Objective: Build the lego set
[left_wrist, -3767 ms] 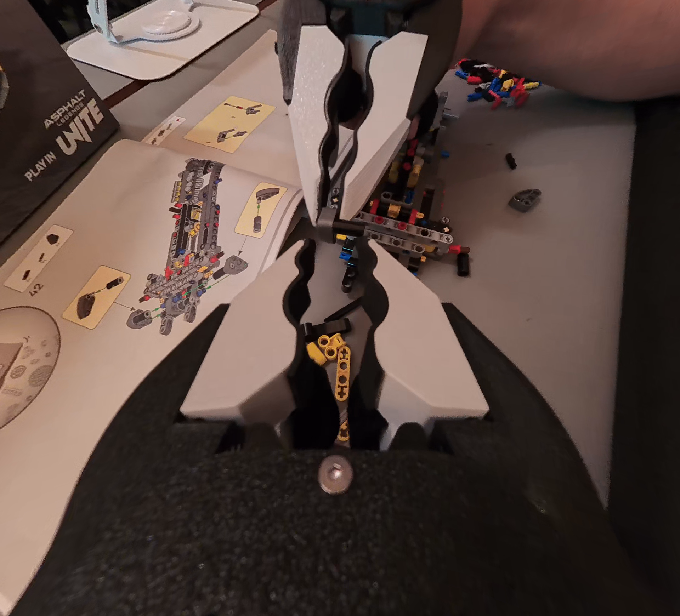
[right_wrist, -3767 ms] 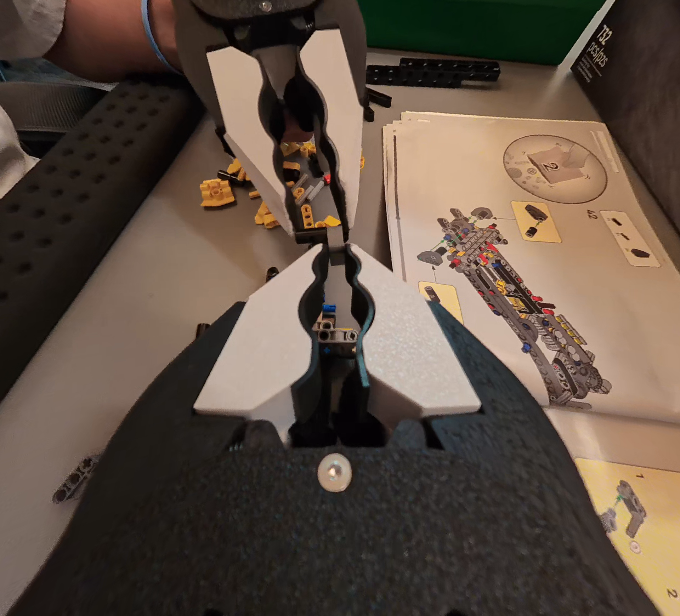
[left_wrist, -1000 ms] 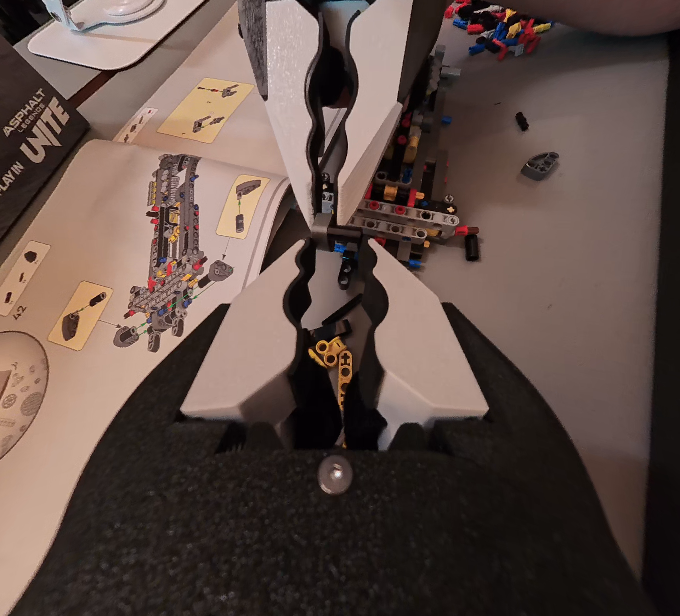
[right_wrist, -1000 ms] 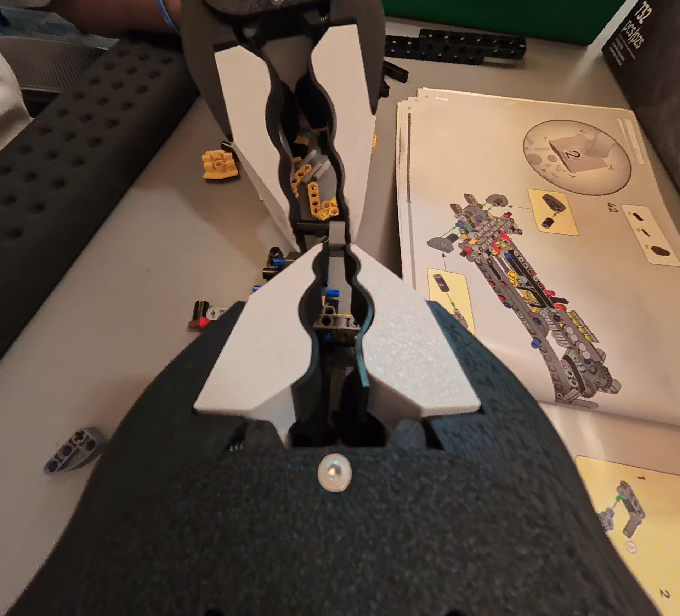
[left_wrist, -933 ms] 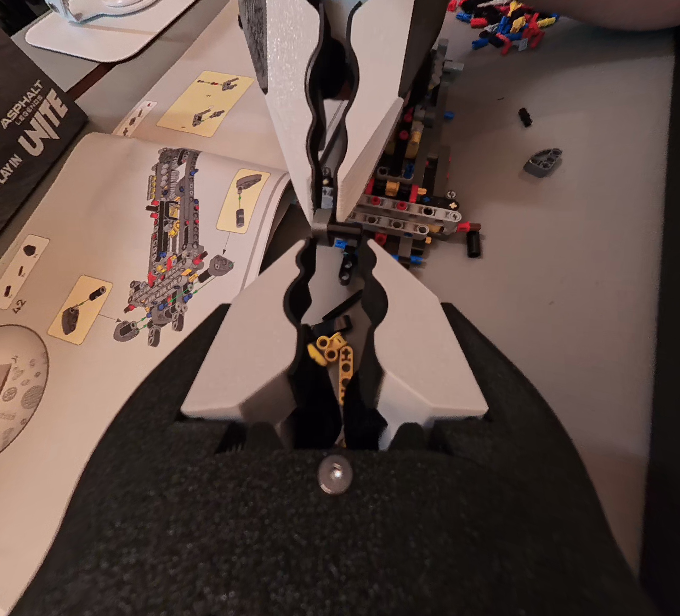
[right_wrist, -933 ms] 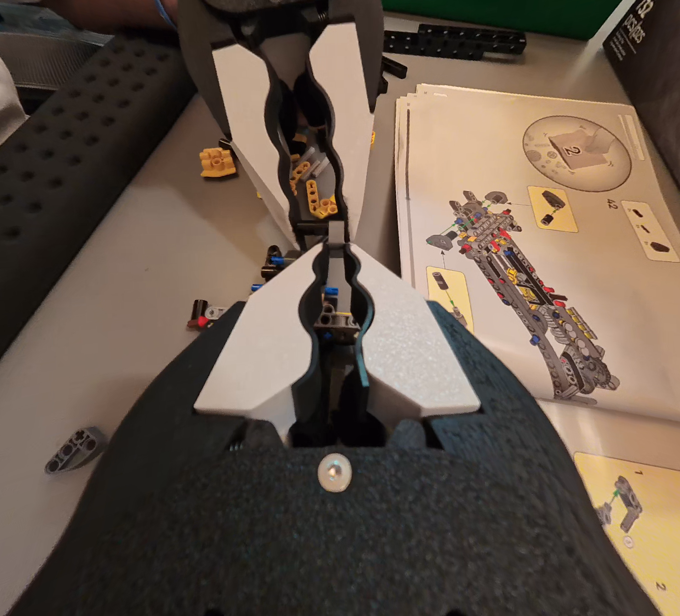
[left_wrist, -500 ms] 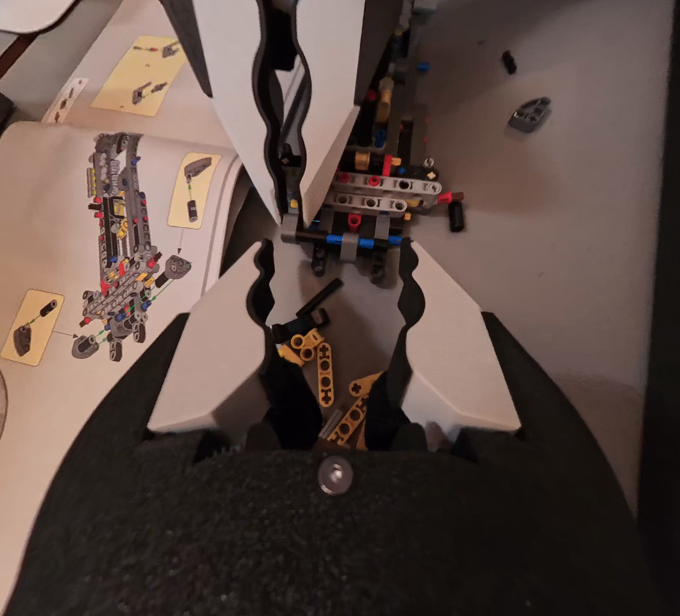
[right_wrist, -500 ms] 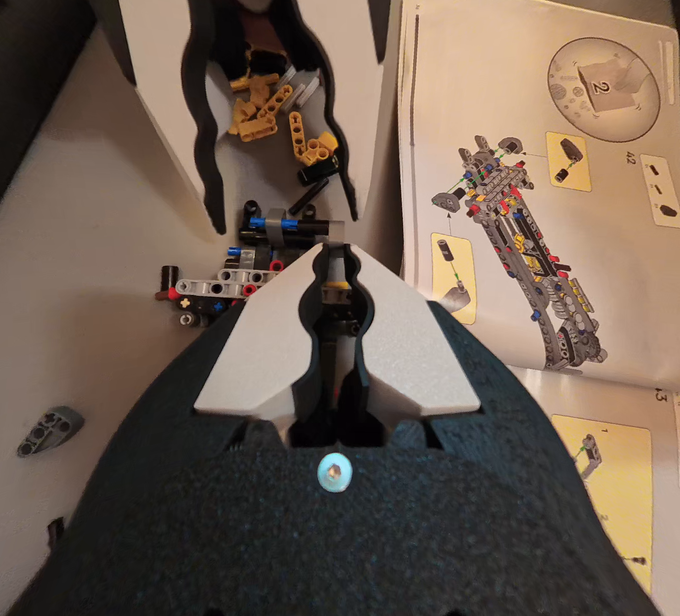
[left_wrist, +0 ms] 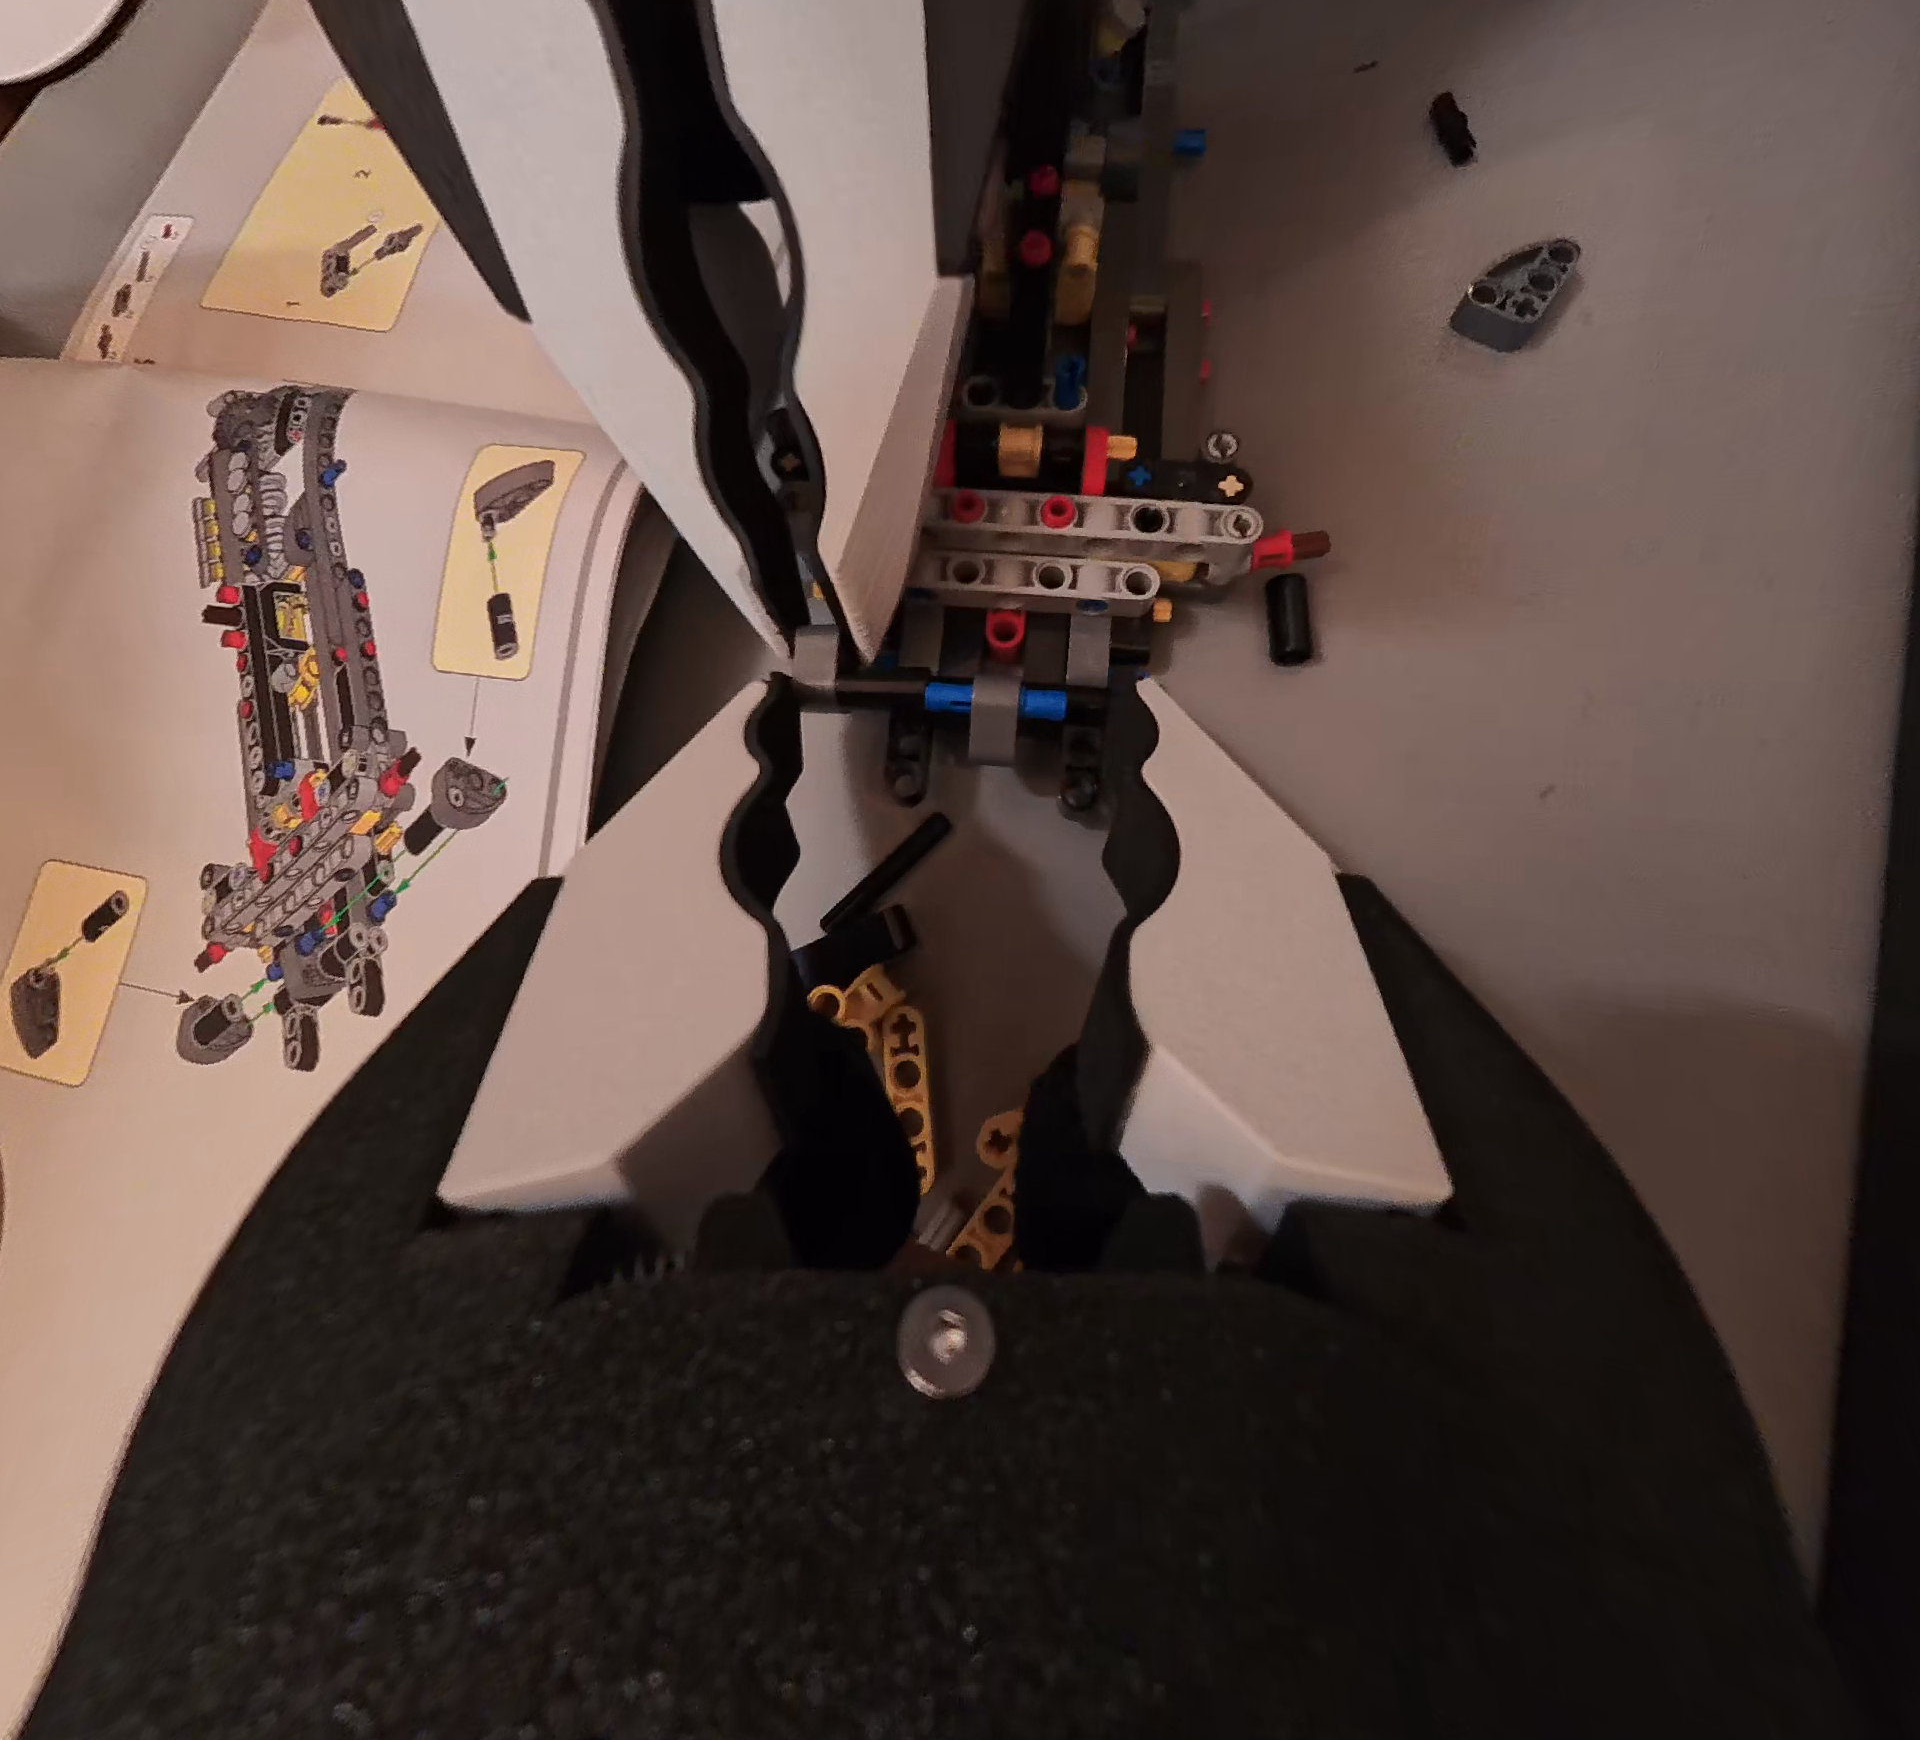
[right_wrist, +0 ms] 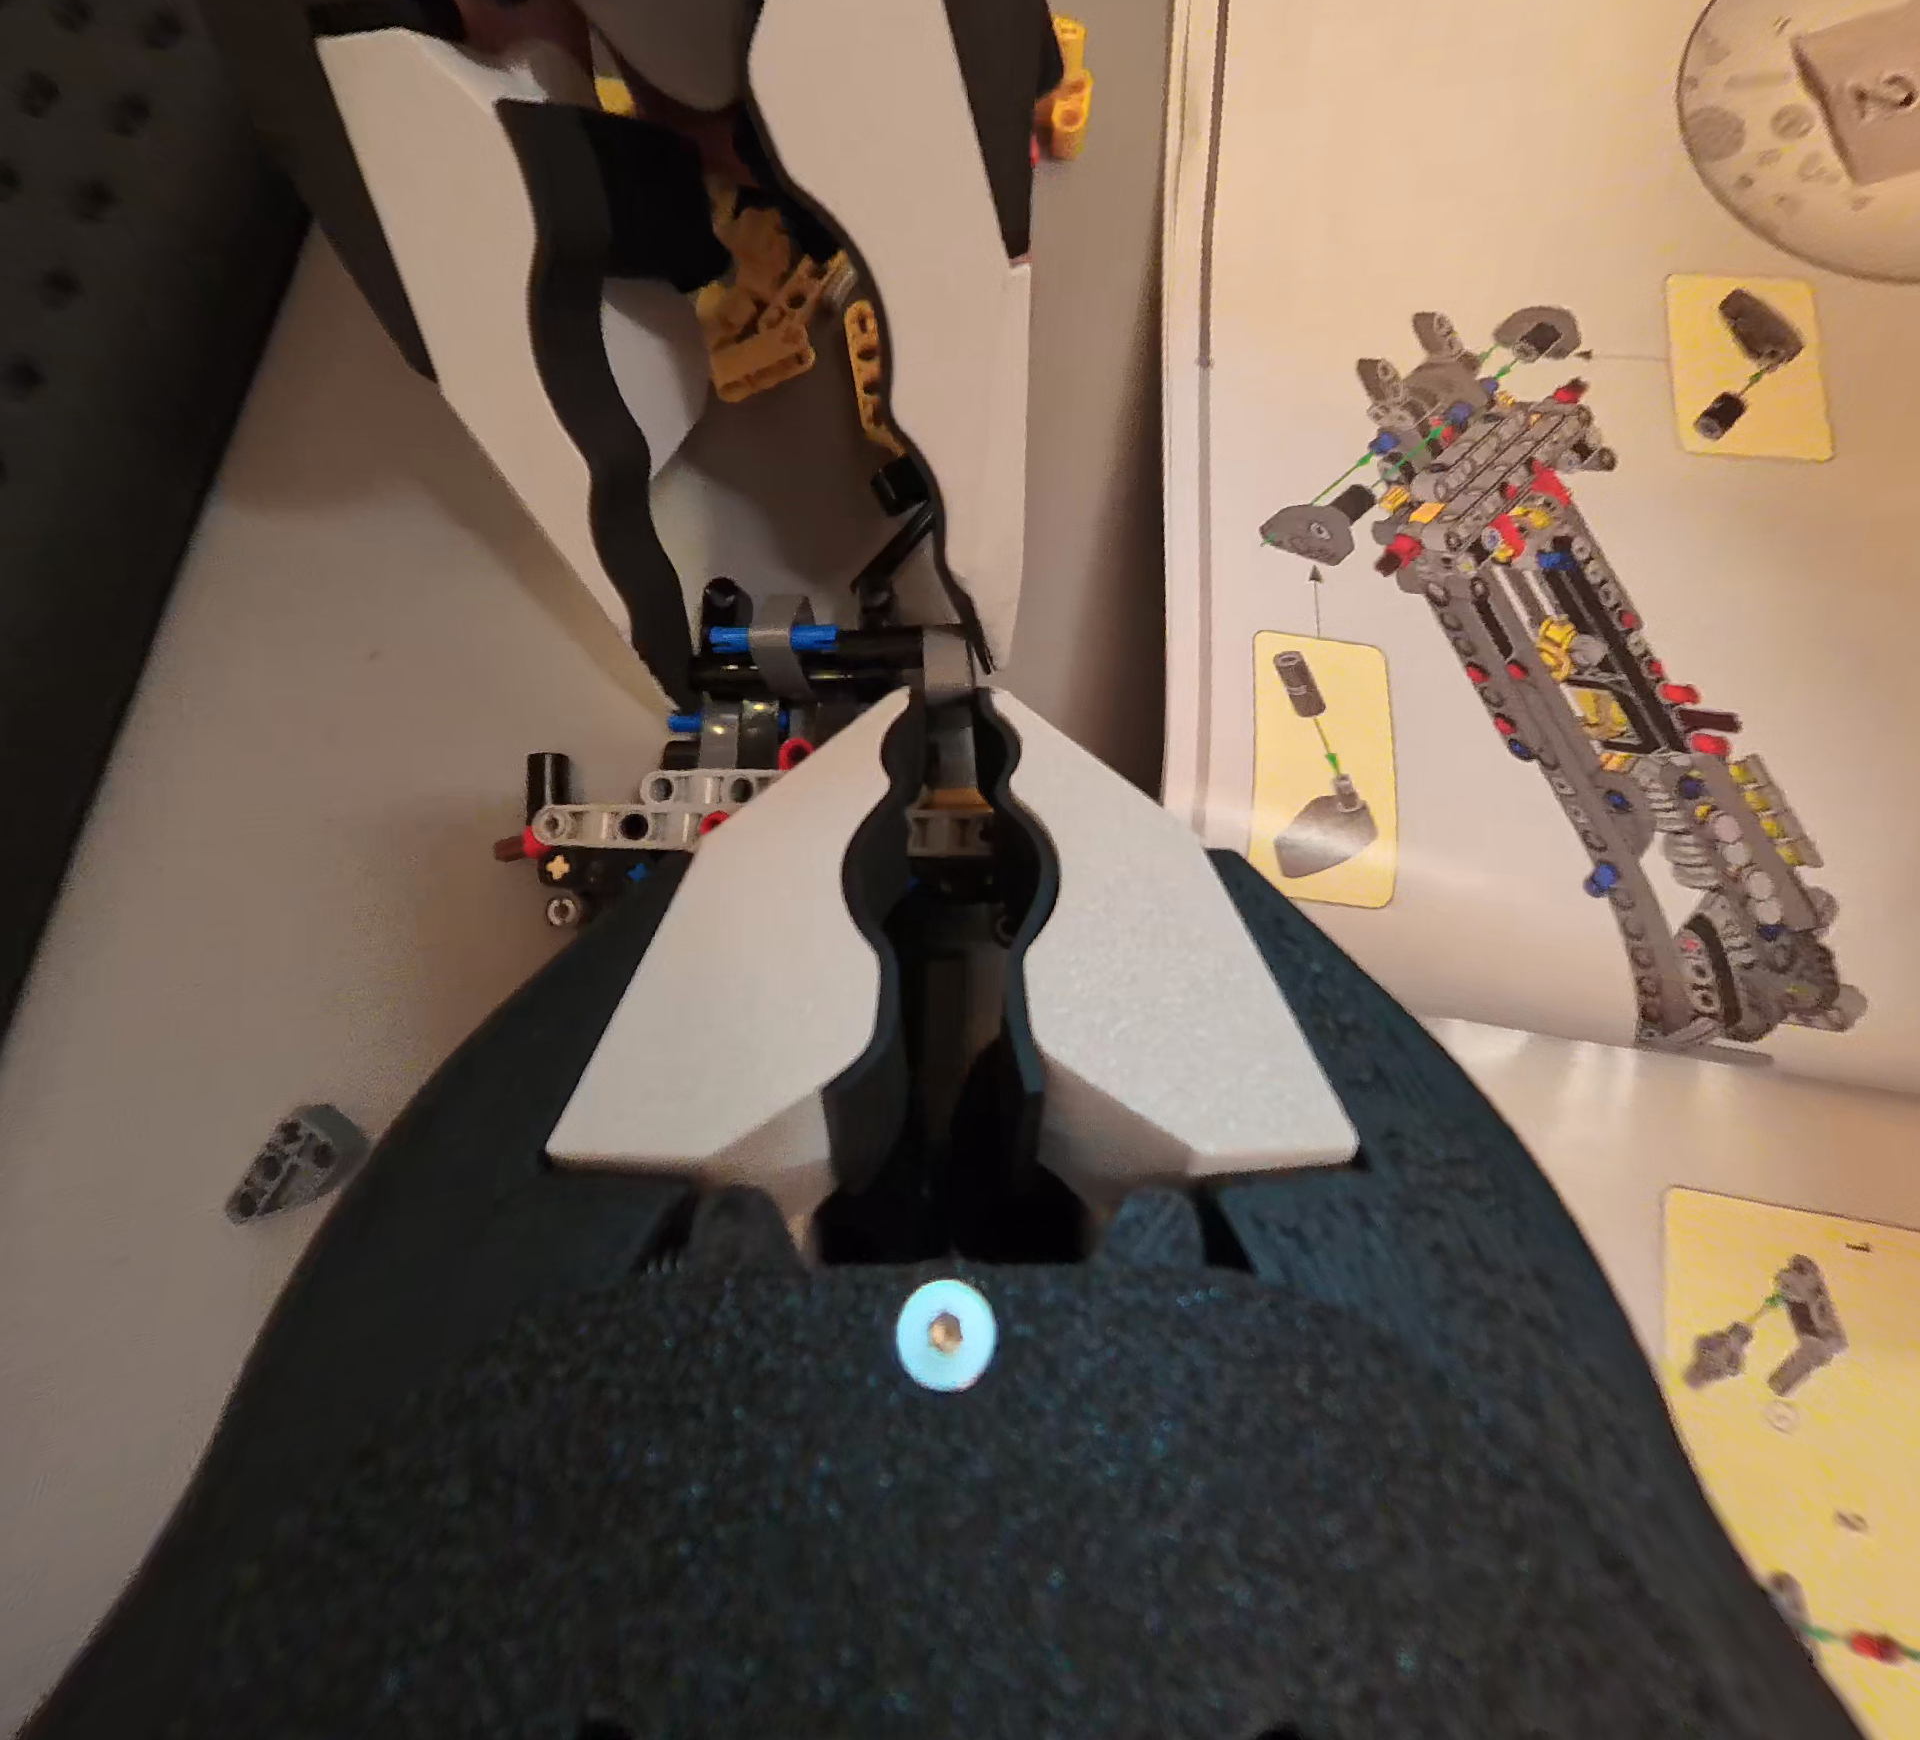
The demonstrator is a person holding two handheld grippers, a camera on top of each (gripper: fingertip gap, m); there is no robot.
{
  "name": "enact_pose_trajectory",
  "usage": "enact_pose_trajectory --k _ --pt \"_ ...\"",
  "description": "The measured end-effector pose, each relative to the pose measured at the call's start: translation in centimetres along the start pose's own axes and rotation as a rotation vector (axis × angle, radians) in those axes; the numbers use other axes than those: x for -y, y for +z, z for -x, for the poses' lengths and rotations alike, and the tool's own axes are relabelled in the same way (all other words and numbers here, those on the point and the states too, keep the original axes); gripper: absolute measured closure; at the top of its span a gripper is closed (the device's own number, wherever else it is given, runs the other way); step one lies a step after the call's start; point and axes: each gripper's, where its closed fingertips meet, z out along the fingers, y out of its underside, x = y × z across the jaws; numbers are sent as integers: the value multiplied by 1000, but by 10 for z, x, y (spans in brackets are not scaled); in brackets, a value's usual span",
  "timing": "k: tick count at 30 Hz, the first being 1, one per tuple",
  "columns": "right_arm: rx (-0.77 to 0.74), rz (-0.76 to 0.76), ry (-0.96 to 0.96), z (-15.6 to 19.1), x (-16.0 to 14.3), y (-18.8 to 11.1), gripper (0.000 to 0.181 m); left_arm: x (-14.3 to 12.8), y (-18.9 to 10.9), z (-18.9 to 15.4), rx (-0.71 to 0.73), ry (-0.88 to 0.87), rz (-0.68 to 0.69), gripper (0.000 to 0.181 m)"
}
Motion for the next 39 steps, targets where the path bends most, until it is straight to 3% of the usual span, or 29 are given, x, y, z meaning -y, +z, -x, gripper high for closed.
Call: enact_pose_trajectory --k 10,22,31,39 --pt "77 -45 27 11 2 -5 153 1 1 -1 -5 -7 1 125" --pt "-25 57 -104 11 -7 1 154 1 2 -2 -10 -5 1 124" --pt "16 117 25 10 -11 -3 143 2 2 -3 -11 8 -1 125" --pt "-12 182 -16 16 -12 2 150 3 3 -6 -32 6 0 125"
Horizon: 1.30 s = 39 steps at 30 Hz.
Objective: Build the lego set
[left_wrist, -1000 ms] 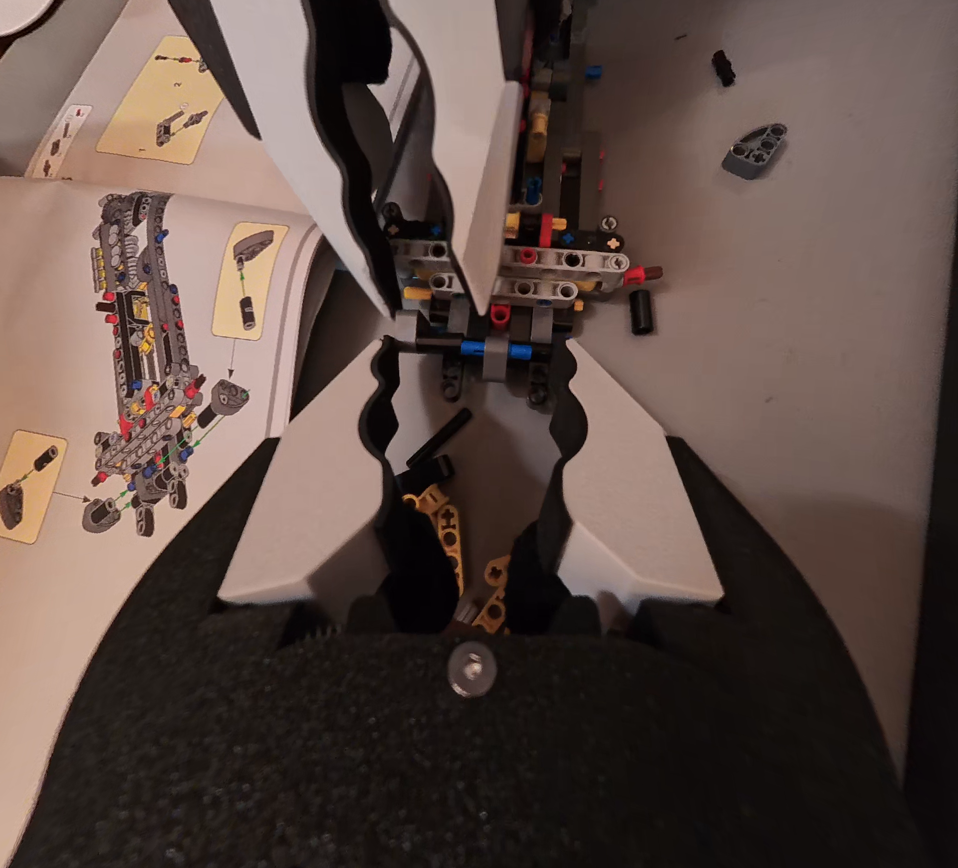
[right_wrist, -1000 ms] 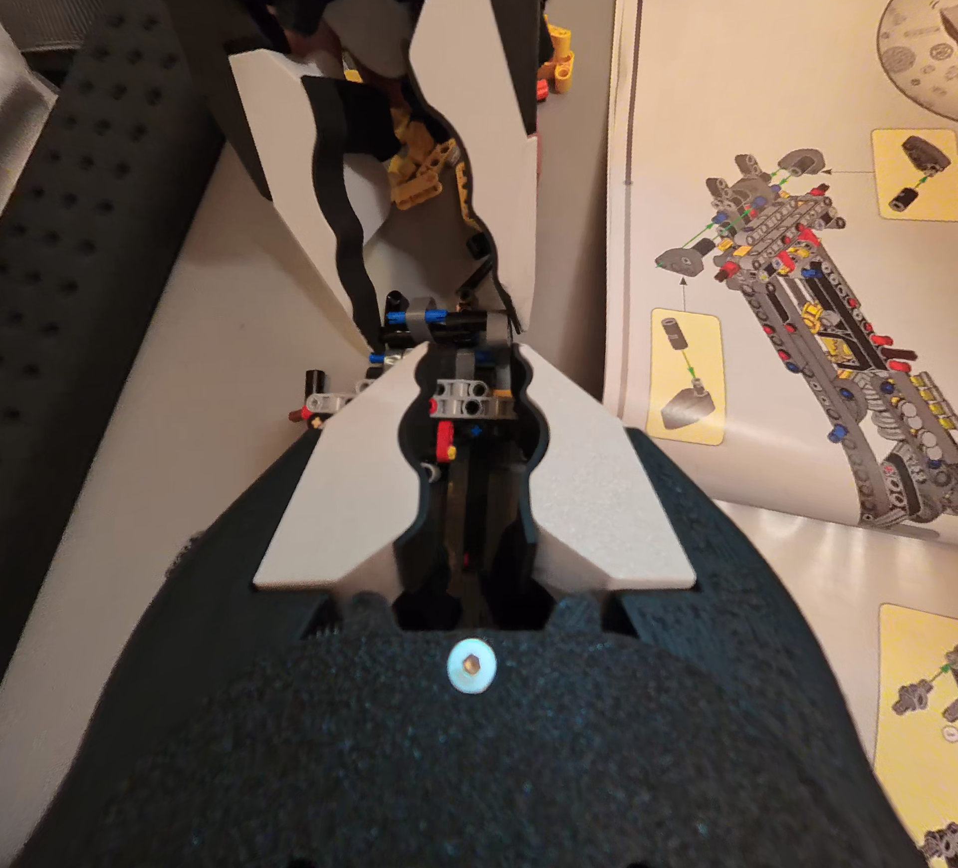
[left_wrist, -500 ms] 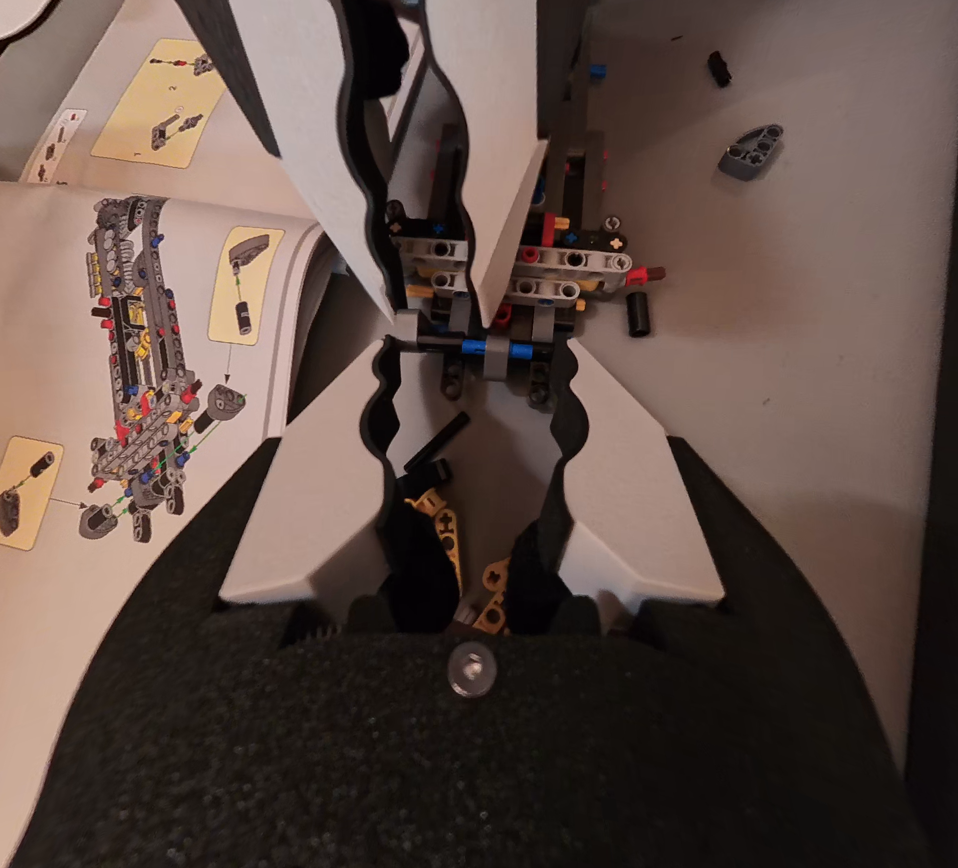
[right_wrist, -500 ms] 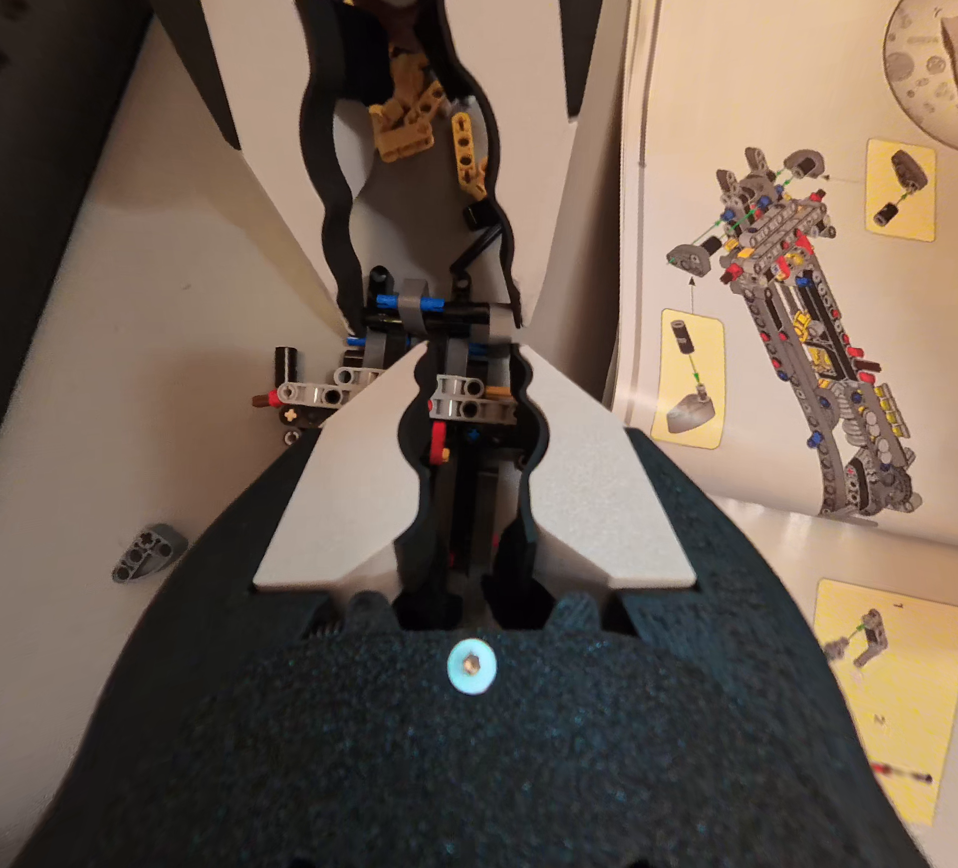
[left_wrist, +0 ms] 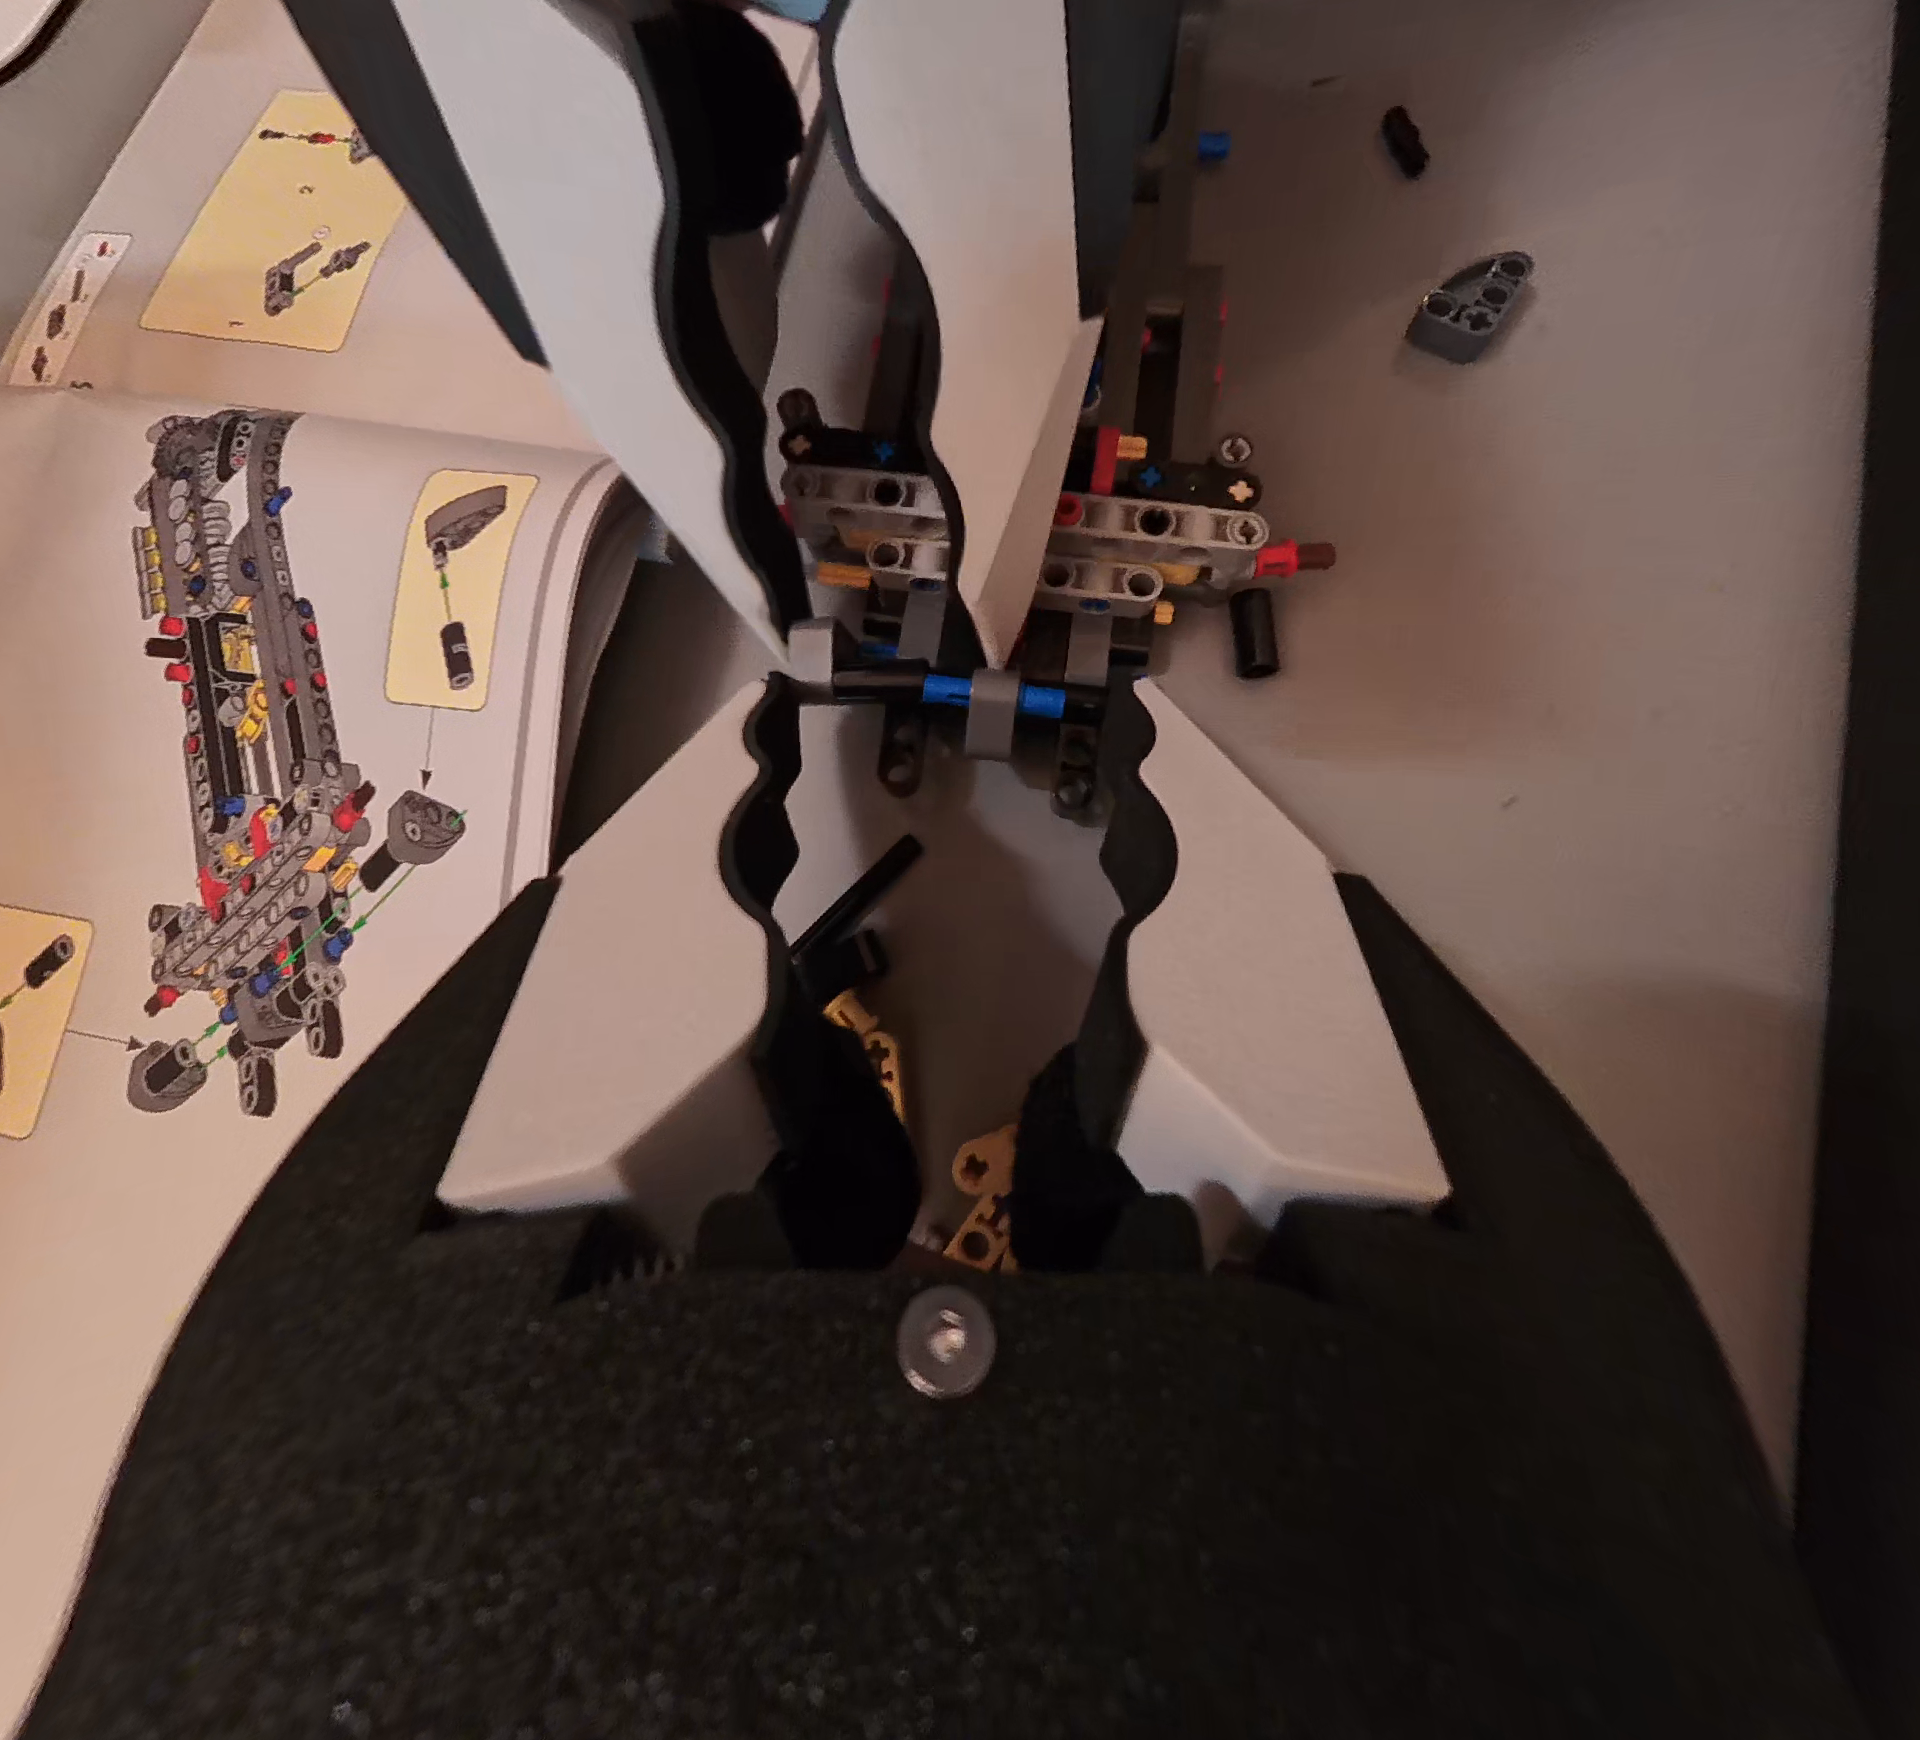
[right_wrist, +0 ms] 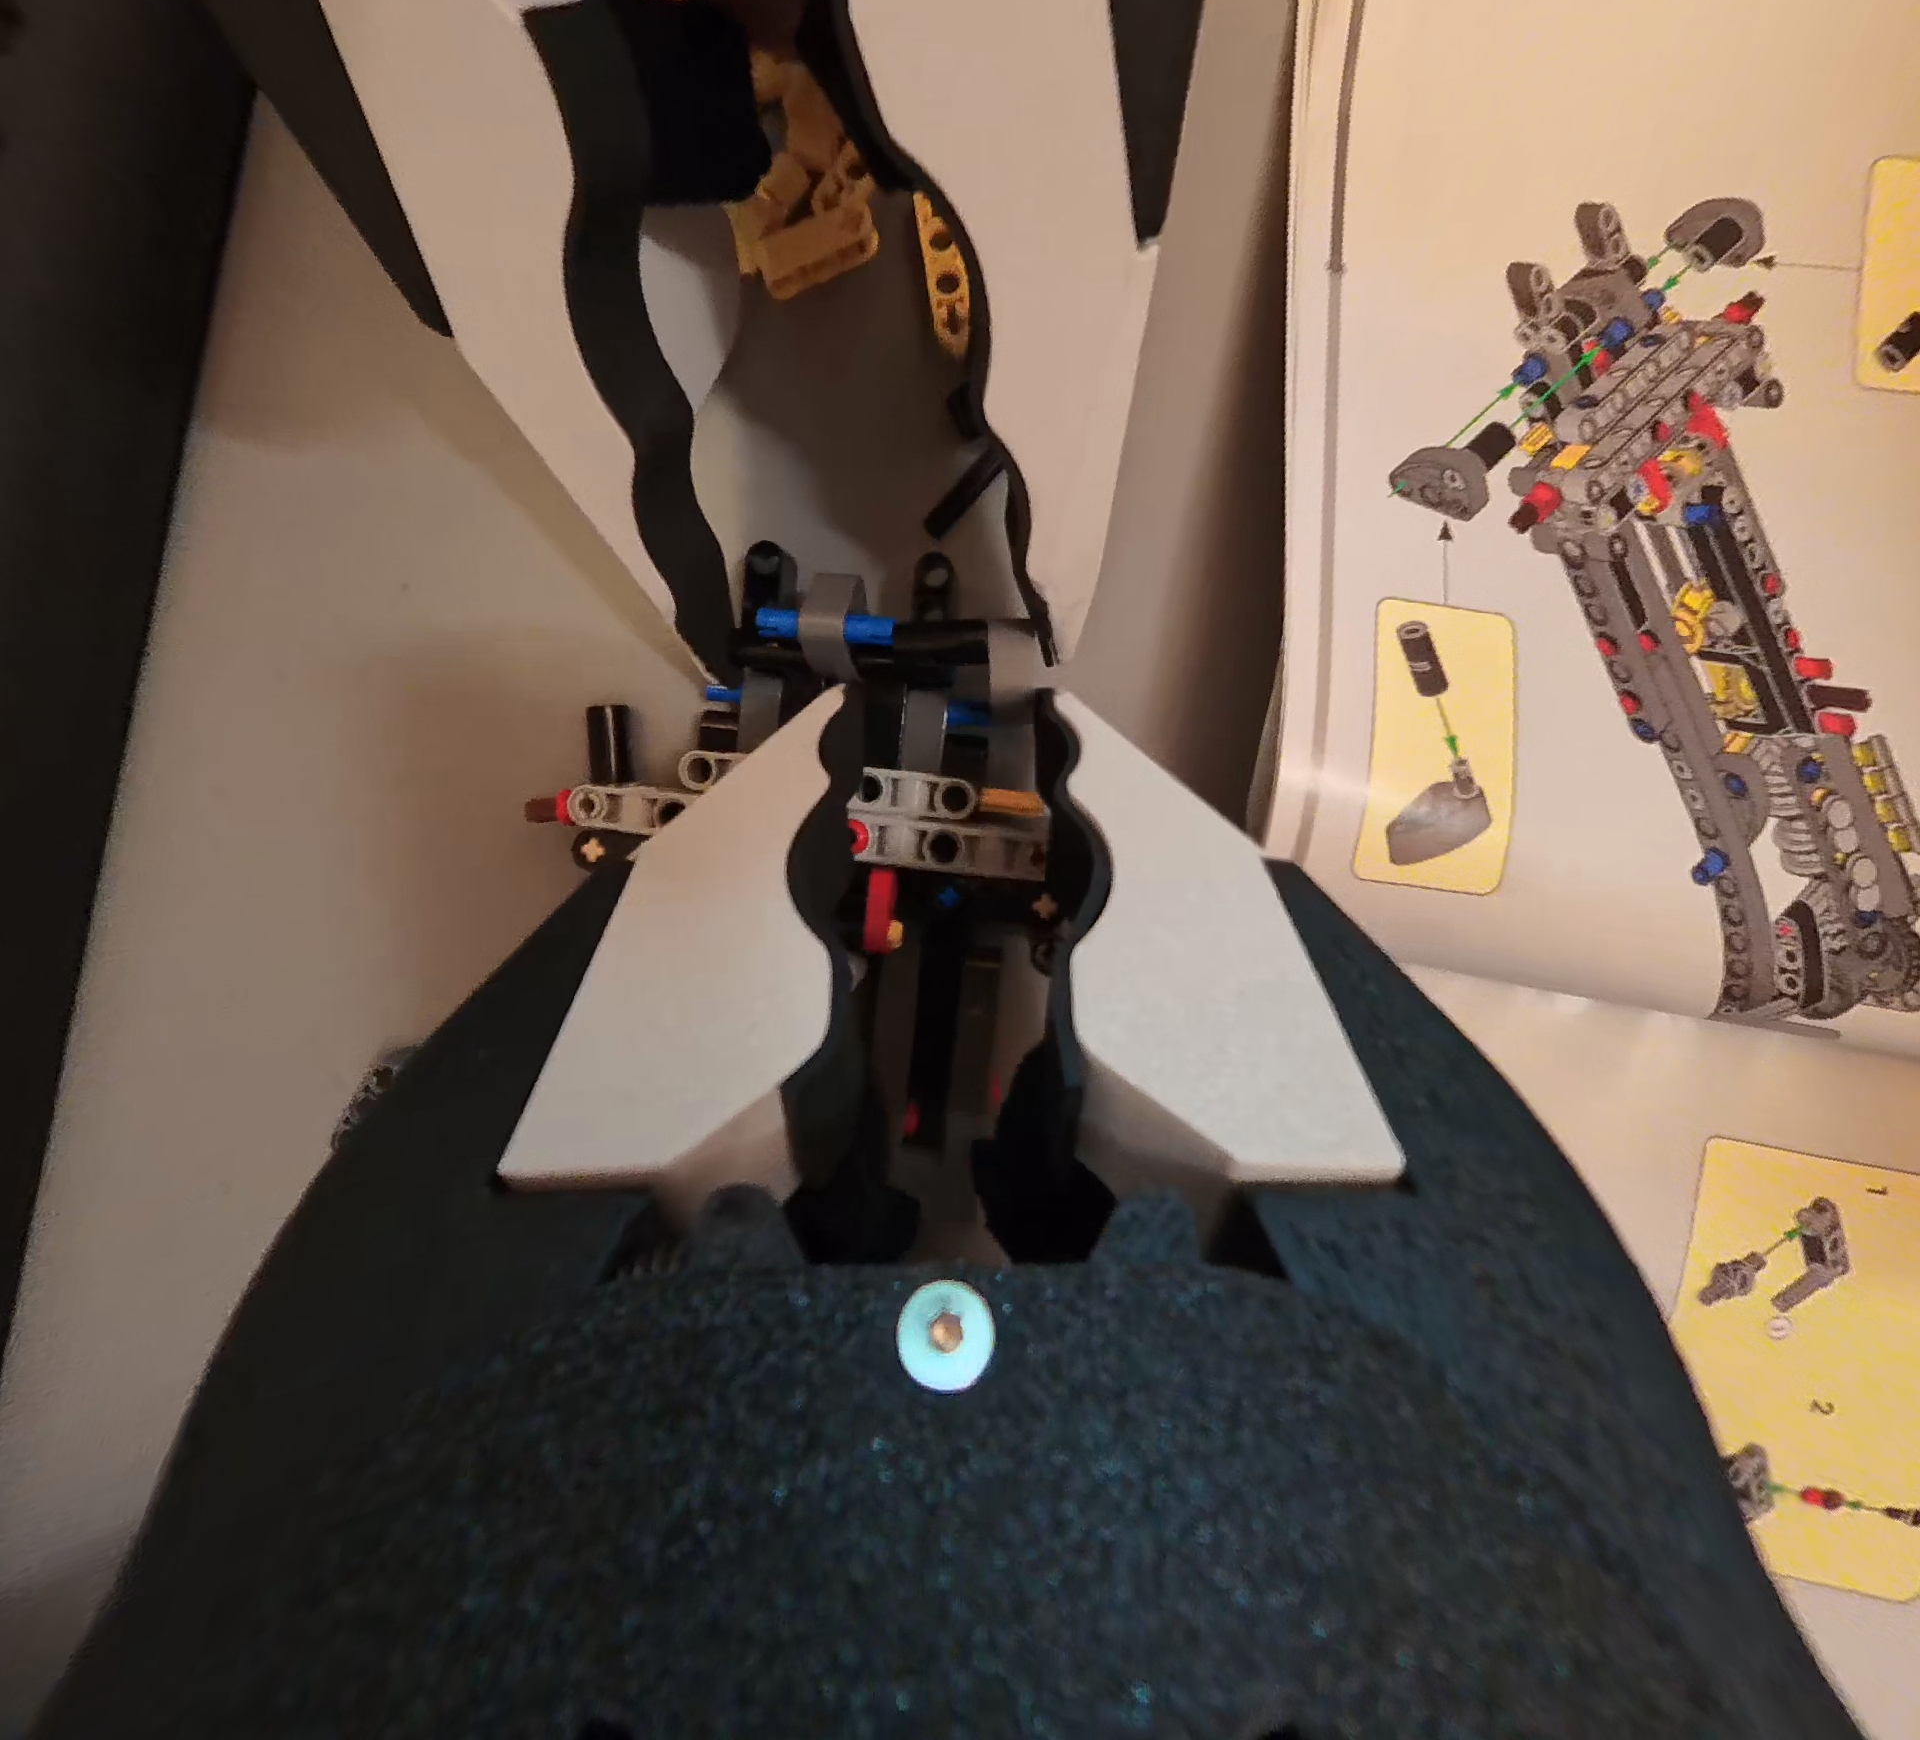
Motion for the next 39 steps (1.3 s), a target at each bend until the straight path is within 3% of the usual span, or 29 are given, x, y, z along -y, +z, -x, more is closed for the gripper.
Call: enact_pose_trajectory --k 25,39 --pt "-52 89 -16 0 -4 -1 149 2 2 -1 -25 15 0 124" --pt "-18 116 75 3 -7 -1 151 2 3 -3 -32 22 0 125"
